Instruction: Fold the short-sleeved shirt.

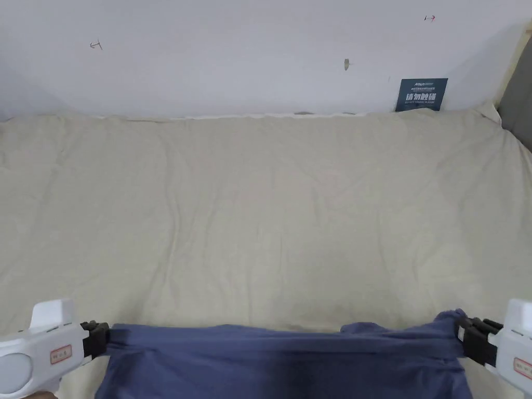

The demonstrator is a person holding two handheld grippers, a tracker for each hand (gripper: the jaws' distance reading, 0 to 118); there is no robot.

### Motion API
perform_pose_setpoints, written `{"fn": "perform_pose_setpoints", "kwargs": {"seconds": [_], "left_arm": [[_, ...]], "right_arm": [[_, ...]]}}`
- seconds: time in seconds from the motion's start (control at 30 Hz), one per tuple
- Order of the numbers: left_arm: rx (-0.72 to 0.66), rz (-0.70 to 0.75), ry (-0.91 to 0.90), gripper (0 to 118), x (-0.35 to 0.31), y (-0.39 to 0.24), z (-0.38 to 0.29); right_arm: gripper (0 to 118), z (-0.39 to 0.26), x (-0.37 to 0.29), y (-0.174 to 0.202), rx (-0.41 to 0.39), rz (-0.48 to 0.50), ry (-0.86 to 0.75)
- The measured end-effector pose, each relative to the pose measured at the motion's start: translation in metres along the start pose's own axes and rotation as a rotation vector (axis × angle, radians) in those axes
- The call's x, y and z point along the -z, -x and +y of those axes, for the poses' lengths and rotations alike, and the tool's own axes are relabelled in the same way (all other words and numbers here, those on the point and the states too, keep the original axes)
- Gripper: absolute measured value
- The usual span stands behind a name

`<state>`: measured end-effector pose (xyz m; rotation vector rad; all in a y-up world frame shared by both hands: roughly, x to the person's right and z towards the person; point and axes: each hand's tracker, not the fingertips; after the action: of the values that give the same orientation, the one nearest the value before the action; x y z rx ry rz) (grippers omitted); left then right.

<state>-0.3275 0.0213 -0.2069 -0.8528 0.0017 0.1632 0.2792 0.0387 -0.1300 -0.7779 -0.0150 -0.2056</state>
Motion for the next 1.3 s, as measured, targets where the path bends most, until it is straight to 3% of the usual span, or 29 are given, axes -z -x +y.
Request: {"fn": "perform_pose_setpoints", "kwargs": {"seconds": [0.27,0.4,0.5,0.53,0.57,0.6,0.63,0.67,0.7,0.83,1.03,1.13,1.17,1.2,1.27,1.3], "left_arm": [[-0.006,0.053,0.154,1,0.025,0.018,-0.068],[-0.005,0.07,0.19,3,0.039,0.017,-0.083],[-0.003,0.086,0.179,18,0.03,0.009,-0.075],[-0.01,0.087,0.175,25,0.026,0.008,-0.071],[-0.029,0.081,0.158,56,0.019,0.006,-0.066],[-0.053,0.061,0.129,96,0.012,0.005,-0.06],[-0.075,0.023,0.077,115,0.005,0.002,-0.052],[-0.077,-0.003,0.001,118,-0.008,-0.004,-0.043],[-0.078,-0.021,-0.069,117,-0.021,-0.011,-0.032],[-0.075,-0.042,-0.267,116,-0.06,-0.039,0.007],[0.04,-0.029,-0.597,115,-0.107,-0.092,0.042],[0.124,0.01,-0.727,105,-0.115,-0.115,0.044],[0.148,0.025,-0.748,95,-0.117,-0.123,0.043],[0.161,0.041,-0.769,74,-0.118,-0.128,0.043],[0.163,0.042,-0.791,19,-0.117,-0.136,0.04],[0.162,0.037,-0.788,1,-0.116,-0.139,0.04]], "right_arm": [[6,-0.075,0.03,-0.02,0.064,-0.08,0.186],[9,-0.084,0.044,-0.022,0.084,-0.109,0.199],[12,-0.069,0.034,-0.015,0.092,-0.128,0.194],[16,-0.062,0.028,-0.012,0.098,-0.13,0.179],[32,-0.053,0.022,-0.006,0.093,-0.144,0.148],[65,-0.042,0.015,-0.001,0.075,-0.157,0.109],[85,-0.035,0.008,0.006,0.053,-0.149,0.071],[101,-0.023,0.0,0.013,0.028,-0.144,0.011],[111,-0.011,-0.009,0.021,0.011,-0.138,-0.048],[111,0.029,-0.041,0.055,-0.05,-0.121,-0.25],[111,0.063,-0.081,0.107,-0.131,-0.126,-0.541],[99,0.068,-0.091,0.127,-0.167,-0.168,-0.646],[89,0.069,-0.093,0.132,-0.184,-0.173,-0.679],[68,0.069,-0.096,0.135,-0.2,-0.168,-0.695],[17,0.069,-0.097,0.142,-0.221,-0.176,-0.701],[2,0.069,-0.095,0.142,-0.235,-0.191,-0.708]]}}
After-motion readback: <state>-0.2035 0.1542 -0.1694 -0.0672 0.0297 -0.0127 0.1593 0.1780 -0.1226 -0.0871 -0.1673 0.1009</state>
